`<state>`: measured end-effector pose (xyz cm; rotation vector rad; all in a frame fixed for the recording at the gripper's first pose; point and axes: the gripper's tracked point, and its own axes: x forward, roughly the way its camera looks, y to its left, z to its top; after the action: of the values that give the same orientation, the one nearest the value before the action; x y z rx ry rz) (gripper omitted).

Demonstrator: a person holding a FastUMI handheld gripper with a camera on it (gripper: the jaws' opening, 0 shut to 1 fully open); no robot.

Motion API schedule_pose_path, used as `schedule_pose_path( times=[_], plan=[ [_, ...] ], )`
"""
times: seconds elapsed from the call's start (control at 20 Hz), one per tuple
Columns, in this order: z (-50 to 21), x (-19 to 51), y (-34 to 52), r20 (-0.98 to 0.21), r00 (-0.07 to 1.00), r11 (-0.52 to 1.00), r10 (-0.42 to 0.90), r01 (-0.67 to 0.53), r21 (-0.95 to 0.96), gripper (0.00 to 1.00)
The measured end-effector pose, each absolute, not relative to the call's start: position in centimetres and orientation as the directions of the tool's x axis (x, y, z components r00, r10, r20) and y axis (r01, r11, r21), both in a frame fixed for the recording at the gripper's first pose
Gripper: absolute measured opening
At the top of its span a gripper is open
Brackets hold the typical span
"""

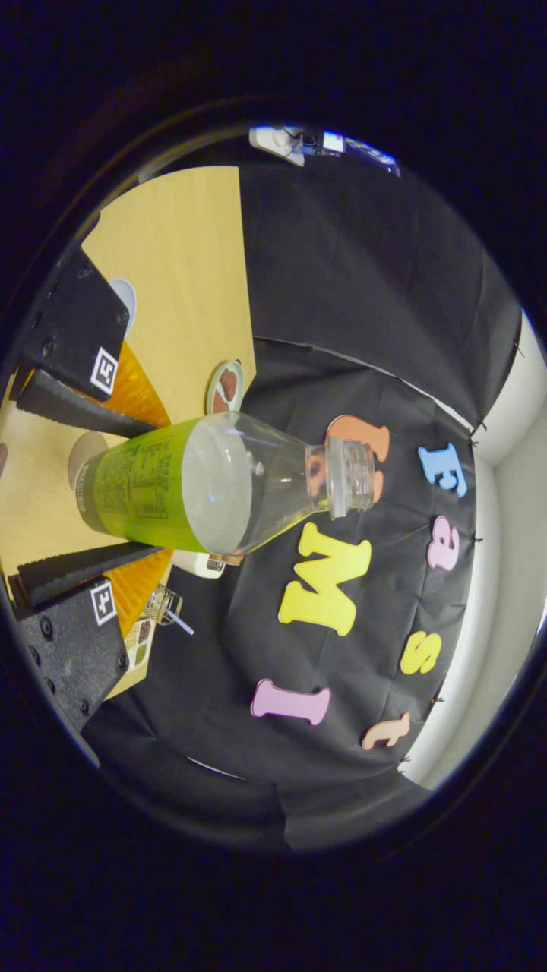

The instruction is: Take the bottle from table, then pour the juice into the cup, finally place the bottle on the coaster

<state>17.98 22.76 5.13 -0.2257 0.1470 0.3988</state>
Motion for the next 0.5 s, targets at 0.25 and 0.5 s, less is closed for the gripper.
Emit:
schedule_pose_path(
  times=[0.25,0.5],
  plan=[
    [1.4,21.2,24.5,-0.203,0.886,0.904,0.416,-0.428,-0.016,0.74],
    [-2.4,24.7,25.0,-0.269,0.867,0.906,0.420,-0.419,0.066,0.75]
  ],
)
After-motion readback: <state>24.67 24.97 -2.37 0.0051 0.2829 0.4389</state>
